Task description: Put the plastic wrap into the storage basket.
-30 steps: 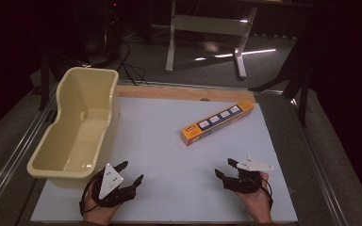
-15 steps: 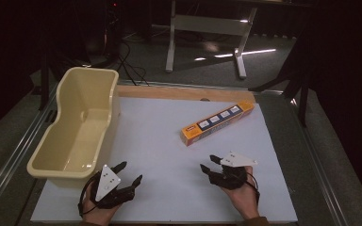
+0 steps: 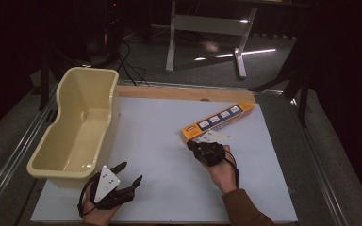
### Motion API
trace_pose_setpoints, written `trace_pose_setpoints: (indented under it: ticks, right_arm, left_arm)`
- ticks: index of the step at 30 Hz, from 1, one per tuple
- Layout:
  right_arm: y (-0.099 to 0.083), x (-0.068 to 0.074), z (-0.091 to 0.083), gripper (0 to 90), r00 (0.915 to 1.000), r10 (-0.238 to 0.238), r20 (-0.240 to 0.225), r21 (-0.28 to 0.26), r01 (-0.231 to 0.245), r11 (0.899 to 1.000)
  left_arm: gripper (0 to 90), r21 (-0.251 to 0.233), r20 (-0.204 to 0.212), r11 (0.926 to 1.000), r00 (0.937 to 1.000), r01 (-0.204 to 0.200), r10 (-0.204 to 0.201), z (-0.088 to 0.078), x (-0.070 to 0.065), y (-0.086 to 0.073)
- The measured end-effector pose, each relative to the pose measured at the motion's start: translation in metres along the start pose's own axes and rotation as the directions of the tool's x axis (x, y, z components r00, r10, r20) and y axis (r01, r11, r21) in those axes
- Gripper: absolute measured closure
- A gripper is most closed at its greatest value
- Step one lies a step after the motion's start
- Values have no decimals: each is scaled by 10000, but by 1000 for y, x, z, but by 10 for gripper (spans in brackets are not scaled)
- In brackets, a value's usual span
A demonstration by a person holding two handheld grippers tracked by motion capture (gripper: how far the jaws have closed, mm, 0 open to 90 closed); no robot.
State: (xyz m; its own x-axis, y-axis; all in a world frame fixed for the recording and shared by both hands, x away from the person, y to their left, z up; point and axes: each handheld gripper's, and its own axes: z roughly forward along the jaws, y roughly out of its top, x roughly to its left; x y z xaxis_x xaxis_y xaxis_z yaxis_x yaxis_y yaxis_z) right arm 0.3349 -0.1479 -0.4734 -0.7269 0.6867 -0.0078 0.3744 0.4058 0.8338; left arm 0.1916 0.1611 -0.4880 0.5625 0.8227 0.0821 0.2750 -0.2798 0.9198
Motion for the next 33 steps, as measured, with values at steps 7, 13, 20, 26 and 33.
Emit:
trace_pose_setpoints:
  ticks: [7,13,20,26,33]
  right_arm:
    - [17,-9,30,898,9993,4,377,238,-13,9997]
    - [33,-17,55,899,9973,-172,709,677,124,9976]
    - [45,-29,85,900,9953,195,948,1197,-308,9923]
    - [48,-33,103,900,9919,136,1263,1927,-379,9805]
    - [47,-36,111,899,9935,106,1131,2392,-376,9702]
  left_arm:
    - [326,12,12,10000,10000,-30,30,0,-1,0]
    - [326,-29,28,10000,10000,-43,44,-1,-1,0]
    - [326,-48,64,10000,10000,-20,21,-1,-1,0]
    - [327,-71,81,10000,9999,-59,60,-2,-2,0]
    - [327,-55,135,10000,9999,-36,36,-2,-2,0]
